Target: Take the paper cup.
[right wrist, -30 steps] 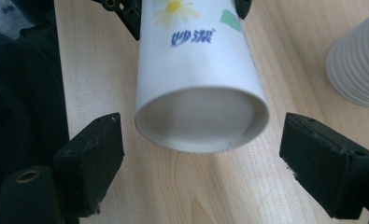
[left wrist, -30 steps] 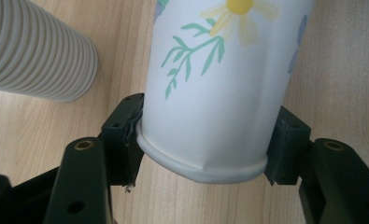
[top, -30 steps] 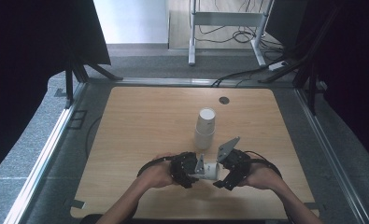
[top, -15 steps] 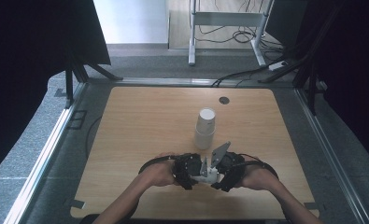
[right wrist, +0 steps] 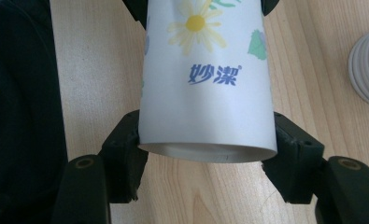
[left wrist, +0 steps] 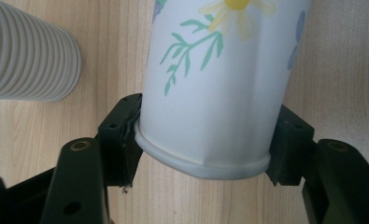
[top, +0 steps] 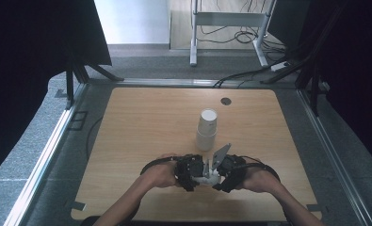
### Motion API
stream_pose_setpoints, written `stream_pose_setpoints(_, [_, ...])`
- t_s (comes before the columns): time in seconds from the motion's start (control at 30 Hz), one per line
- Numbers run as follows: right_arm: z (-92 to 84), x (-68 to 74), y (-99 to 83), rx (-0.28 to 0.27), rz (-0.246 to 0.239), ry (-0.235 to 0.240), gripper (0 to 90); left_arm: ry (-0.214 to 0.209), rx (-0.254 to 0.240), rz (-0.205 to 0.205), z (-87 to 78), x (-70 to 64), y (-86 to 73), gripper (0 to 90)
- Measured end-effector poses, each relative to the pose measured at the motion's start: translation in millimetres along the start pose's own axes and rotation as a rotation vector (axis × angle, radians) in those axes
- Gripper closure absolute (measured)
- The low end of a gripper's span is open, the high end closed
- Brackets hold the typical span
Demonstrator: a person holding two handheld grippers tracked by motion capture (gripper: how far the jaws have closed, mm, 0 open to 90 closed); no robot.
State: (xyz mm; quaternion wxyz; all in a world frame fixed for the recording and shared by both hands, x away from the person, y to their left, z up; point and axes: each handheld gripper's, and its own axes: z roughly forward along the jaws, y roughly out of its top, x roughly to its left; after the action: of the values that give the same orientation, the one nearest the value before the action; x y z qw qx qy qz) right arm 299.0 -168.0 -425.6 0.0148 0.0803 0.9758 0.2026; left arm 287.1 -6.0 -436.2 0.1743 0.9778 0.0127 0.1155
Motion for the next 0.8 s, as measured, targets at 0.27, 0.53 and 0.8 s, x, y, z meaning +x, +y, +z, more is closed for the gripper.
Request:
stream_pose_setpoints(0.27, [-5.2, -0.2, -3.2, -0.029, -0.006, 0.006, 36.6, -0.003, -0.034, -0.012, -5.6, 4.0, -3.1, 24.8])
stream_pose_setpoints(0.53, [-17.6, -2.2, -12.3, -0.123, -0.007, 0.002, 36.7, -0.061, -0.195, -0.084, -26.7, 15.8, -13.4, 18.0])
stream_pose_setpoints(0.8, [-29.3, -1.0, -23.9, -0.223, -0.012, -0.010, 36.7, -0.086, -0.340, -0.128, -38.7, 21.6, -23.1, 14.1])
